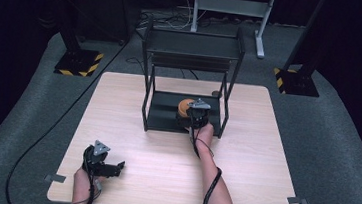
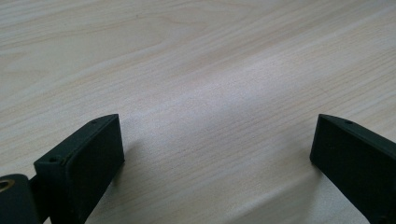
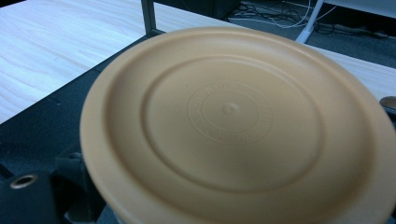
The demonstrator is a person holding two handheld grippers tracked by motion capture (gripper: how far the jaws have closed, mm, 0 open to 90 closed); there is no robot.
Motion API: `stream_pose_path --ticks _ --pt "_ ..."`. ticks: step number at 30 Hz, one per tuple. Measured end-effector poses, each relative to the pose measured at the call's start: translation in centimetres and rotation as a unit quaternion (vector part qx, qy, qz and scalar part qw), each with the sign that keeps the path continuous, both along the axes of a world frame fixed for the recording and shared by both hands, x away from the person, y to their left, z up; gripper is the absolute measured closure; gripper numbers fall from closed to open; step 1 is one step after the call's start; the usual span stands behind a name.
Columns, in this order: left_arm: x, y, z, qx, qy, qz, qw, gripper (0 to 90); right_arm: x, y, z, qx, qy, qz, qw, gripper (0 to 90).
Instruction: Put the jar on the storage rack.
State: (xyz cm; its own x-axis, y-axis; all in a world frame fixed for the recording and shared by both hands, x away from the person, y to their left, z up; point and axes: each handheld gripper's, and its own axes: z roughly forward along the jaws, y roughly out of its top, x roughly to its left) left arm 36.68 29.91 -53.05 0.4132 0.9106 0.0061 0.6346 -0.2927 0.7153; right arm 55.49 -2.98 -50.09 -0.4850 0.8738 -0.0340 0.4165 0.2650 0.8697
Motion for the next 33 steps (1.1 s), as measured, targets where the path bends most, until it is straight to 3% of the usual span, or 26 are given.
stream_pose_path --ticks 33 --pt "0.0 0.0 0.0 0.000 0.000 0.000 1.0000 2.4 1.2 0.6 0.3 -0.009 0.012 -0.004 0.9999 8.8"
